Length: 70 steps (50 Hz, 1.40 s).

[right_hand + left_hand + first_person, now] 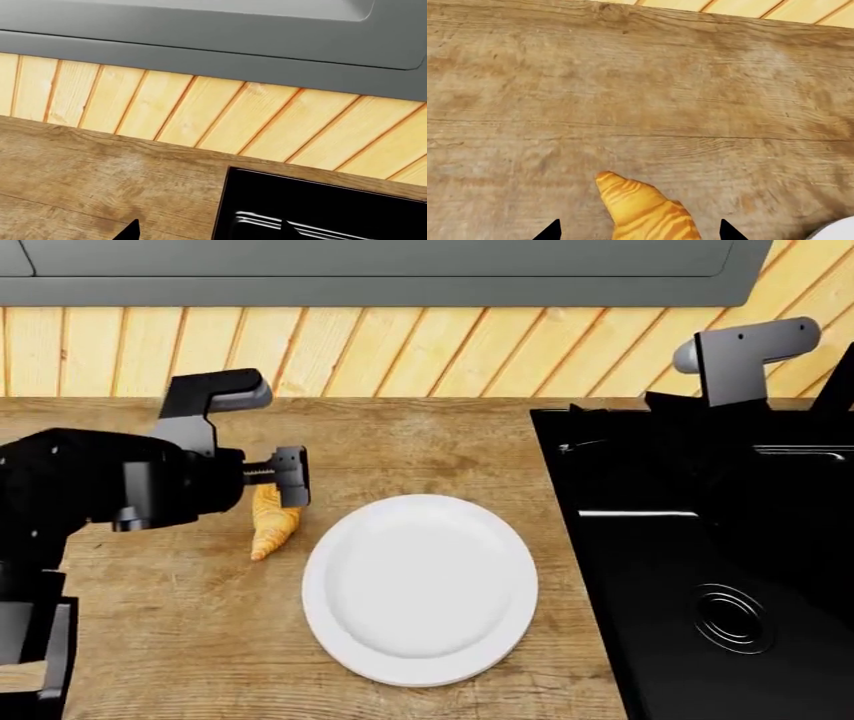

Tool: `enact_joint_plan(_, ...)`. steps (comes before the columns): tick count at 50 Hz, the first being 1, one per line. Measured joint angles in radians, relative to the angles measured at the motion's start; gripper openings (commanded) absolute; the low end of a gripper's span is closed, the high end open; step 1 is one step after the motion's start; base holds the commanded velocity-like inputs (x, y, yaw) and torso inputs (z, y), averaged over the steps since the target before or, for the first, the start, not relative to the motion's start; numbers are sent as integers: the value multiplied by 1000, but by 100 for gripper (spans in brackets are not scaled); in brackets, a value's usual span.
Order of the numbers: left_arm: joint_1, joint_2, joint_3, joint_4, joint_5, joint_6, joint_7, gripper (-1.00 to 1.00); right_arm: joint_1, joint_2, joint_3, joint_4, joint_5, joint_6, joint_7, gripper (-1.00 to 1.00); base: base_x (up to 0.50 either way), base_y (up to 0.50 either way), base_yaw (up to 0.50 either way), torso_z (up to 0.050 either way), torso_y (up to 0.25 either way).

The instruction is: Place the pastries on the plates.

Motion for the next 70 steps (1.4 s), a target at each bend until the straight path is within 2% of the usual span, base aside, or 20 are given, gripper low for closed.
enact_joint_plan(18,-1,26,46,-132,45,75,97,100,7,6,2,-9,4,7,7,100,0,0,0,0,0)
enact_joint_plan(29,0,31,49,-151,52,89,115,100,5,6,2,-5,1,3,4,100,0,0,0,0,0)
enact_joint_plan(30,1,31,48,-151,52,90,115,-100,4,6,3,-5,1,3,4,100,0,0,0,0,0)
enact_joint_plan(53,6,26,33,-131,28,90,81,-100,0,12,10,-10,7,-3,7,100,0,0,0,0,0)
enact_joint_plan(70,-44,-6,6,2,-32,12,29,-100,20,9,17,-9,16,2,5,100,0,0,0,0,0)
